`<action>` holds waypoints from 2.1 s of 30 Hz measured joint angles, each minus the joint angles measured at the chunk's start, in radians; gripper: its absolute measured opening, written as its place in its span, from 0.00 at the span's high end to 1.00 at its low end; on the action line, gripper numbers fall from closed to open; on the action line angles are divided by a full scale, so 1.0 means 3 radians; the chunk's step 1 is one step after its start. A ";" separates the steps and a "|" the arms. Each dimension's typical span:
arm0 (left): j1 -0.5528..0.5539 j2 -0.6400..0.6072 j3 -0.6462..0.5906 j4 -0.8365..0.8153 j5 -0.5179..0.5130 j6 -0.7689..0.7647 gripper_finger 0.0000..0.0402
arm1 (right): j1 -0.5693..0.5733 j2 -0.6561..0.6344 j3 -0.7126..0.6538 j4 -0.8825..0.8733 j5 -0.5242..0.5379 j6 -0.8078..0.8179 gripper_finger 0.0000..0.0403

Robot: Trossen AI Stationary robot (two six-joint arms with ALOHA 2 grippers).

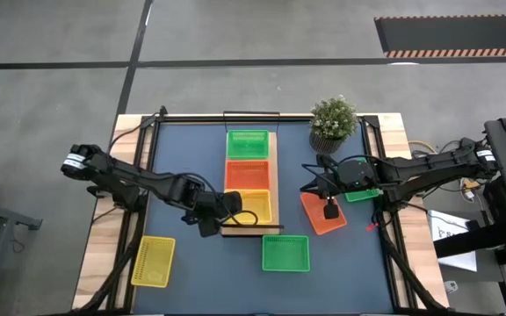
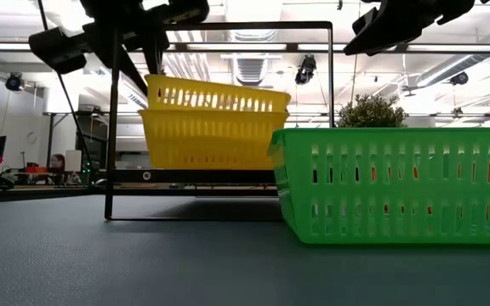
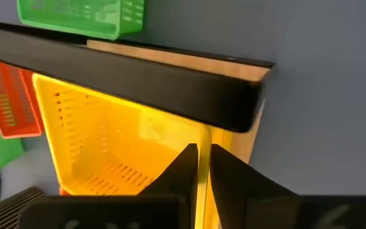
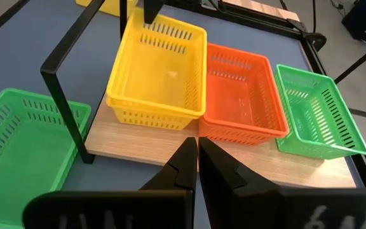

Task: Stack baskets on shelf by color
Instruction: Stack the top yellow bin on top of the yellow bin on the shelf

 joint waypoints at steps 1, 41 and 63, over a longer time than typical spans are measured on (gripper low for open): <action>0.0000 0.0004 0.0000 0.0010 -0.0022 -0.0002 0.93 | 0.0000 0.0000 0.0000 -0.0001 0.0000 0.0000 0.98; -0.0274 -0.0399 -0.0259 -0.0365 -0.0751 -0.3030 1.00 | 0.0001 0.0115 -0.0128 0.0115 0.0010 0.0473 0.98; -0.0272 -0.0522 -0.1088 0.0871 -0.0771 -0.3032 1.00 | -0.0293 0.1482 0.0120 0.0713 -0.0455 0.1079 0.98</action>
